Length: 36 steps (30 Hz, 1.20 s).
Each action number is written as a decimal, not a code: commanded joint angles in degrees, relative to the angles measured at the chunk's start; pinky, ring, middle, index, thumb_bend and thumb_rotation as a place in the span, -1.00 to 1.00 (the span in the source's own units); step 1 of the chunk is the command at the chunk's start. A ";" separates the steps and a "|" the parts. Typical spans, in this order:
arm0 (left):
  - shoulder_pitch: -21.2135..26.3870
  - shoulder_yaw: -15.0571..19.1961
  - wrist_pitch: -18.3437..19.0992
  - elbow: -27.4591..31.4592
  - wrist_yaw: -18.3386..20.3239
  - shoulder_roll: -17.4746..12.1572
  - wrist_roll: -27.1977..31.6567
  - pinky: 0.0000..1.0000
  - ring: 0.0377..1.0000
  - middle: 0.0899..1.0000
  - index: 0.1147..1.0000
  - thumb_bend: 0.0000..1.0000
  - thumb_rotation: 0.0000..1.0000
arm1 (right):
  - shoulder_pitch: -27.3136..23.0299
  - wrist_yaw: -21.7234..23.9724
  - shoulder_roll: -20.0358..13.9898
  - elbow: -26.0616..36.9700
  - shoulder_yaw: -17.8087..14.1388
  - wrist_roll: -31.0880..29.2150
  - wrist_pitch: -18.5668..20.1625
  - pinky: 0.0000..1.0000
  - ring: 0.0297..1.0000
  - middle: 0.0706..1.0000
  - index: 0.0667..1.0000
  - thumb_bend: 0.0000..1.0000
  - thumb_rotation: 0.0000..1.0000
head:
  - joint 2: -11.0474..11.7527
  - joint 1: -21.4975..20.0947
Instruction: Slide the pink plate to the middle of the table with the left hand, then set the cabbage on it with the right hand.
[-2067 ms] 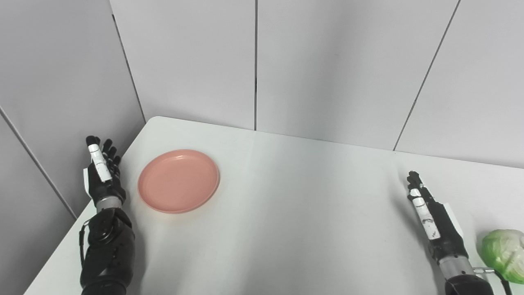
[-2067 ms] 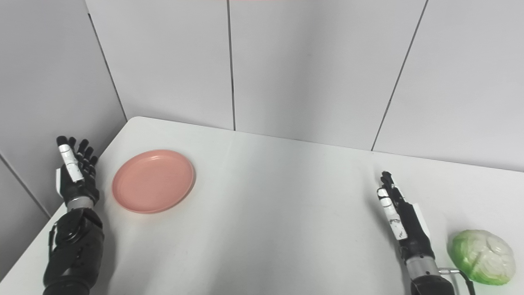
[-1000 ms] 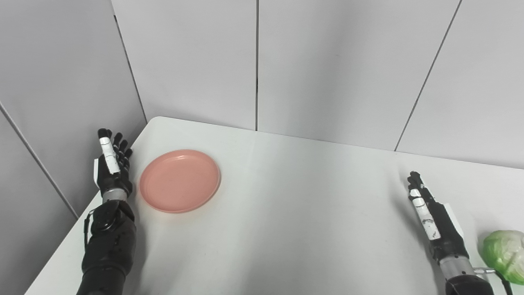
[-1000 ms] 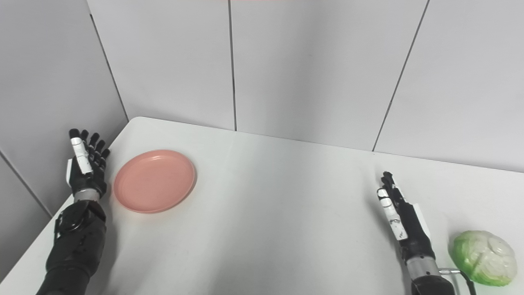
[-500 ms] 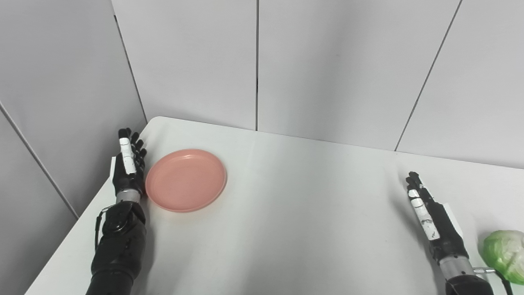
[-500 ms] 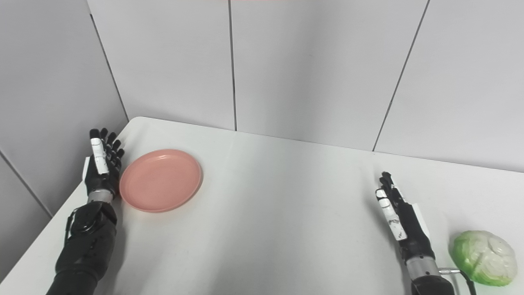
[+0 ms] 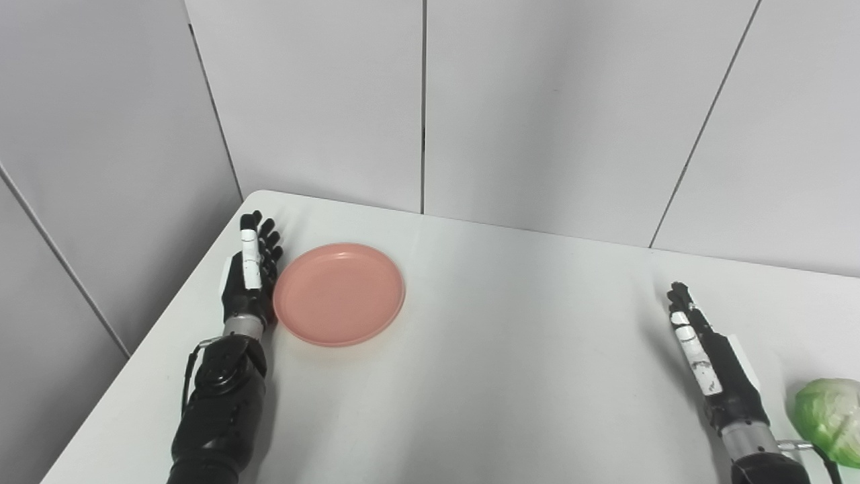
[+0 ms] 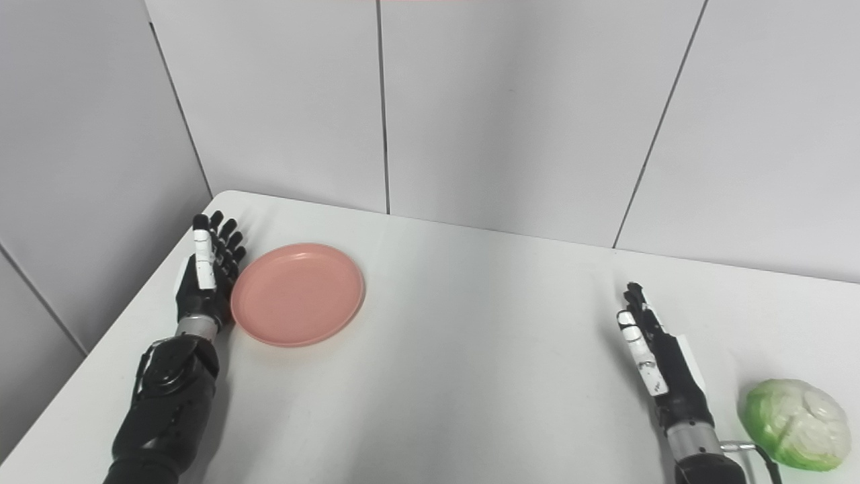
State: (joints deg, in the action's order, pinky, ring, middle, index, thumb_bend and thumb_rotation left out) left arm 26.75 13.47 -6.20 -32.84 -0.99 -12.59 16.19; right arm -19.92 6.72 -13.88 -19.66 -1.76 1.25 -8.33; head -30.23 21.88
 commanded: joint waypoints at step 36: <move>-4.35 -15.30 11.11 16.80 5.71 8.99 -8.80 0.99 0.94 0.95 0.97 0.80 1.00 | -0.81 -3.81 1.00 -0.11 2.40 5.05 0.17 0.89 0.92 0.91 0.91 0.38 1.00 | -0.48 -11.76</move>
State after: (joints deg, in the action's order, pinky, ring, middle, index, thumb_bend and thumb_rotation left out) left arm 21.70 -0.27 5.47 -16.52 2.33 -4.74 7.77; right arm -19.99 2.85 -13.18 -19.49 0.15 5.75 -7.88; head -30.67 10.11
